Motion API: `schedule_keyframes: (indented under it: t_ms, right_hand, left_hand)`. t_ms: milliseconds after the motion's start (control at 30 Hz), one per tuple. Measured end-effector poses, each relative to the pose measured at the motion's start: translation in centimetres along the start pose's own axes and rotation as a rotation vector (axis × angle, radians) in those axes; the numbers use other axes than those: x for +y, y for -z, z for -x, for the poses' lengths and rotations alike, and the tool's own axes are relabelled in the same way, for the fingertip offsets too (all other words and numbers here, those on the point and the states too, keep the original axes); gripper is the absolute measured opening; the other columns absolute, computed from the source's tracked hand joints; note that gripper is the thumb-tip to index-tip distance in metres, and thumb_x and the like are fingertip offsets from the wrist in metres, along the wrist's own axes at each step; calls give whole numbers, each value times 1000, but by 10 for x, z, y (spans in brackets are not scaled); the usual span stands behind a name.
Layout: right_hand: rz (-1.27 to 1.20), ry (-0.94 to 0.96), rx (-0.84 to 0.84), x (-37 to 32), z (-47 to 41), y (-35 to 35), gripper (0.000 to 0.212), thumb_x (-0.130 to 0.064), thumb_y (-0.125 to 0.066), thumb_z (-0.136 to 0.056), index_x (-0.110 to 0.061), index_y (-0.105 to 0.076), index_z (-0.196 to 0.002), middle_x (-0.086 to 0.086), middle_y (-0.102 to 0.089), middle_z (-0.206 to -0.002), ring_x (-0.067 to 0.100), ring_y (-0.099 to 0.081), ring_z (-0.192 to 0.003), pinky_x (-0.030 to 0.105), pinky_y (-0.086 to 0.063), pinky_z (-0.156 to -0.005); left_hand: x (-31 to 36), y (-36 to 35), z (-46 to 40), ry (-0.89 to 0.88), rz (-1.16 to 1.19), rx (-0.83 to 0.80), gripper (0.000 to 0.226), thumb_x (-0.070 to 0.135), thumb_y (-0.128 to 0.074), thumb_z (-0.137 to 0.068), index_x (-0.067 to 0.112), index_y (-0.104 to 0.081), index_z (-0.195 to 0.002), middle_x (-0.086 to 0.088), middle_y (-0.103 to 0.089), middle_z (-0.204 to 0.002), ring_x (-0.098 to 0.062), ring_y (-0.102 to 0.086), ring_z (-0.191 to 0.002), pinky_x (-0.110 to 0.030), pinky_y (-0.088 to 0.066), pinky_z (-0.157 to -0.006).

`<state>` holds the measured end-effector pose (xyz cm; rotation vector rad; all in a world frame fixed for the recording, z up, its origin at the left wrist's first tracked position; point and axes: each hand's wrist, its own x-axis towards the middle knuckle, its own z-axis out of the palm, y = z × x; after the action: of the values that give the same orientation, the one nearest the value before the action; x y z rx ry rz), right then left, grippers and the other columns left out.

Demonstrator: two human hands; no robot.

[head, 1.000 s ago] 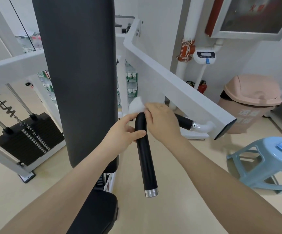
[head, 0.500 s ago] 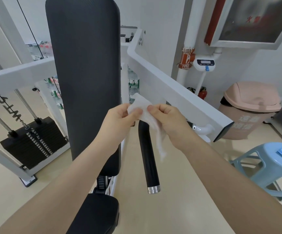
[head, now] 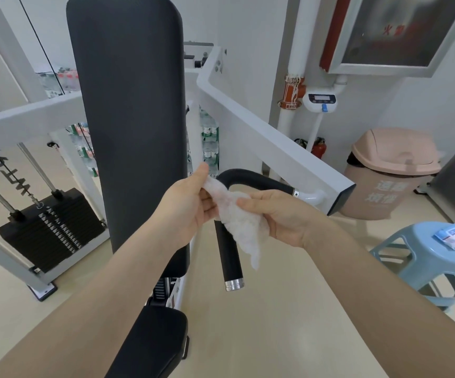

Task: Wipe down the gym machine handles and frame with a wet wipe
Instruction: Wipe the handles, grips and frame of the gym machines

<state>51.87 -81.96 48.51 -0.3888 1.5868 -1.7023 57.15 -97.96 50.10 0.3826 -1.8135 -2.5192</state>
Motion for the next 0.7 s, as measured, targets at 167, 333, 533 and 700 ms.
schedule_keyframes:
  t_ms: [167,333,533,700]
  right_hand:
    - [-52,-122,-41,-3,9,9,32,-36,-62,-68,-10,-64,-87,-1,-65,-68,10,-60,-63,21,-52,-60]
    - [12,-210,-145,-2,8,14,44,-58,-64,-66,-21,-49,-83,-9,-37,-49,8,-30,-49,19,-26,-50]
    - [-63,0,-244,17,3,15,52,-38,-86,-54,-18,-69,-100,0,-68,-101,16,-63,-98,33,-46,-96]
    - [12,82,-92,14,7,23,38,-28,-58,-84,-10,-59,-117,8,-66,-109,19,-64,-98,30,-54,-81]
  left_hand:
    - [1,-14,4,-28,-113,56,35,38,-45,-94,5,-56,-89,-7,-62,-79,-15,-63,-70,-25,-54,-62]
    - [5,-19,8,-99,-301,-104,30,35,-43,-96,14,-47,-75,6,-48,-57,-7,-48,-49,-17,-44,-47]
    - [3,-22,11,-118,-415,-77,28,37,-42,-96,21,-53,-76,-1,-58,-75,-16,-57,-67,-31,-50,-64]
    - [-11,-18,11,-19,-414,-73,41,45,-52,-88,9,-55,-109,-17,-66,-103,-26,-64,-90,-44,-53,-85]
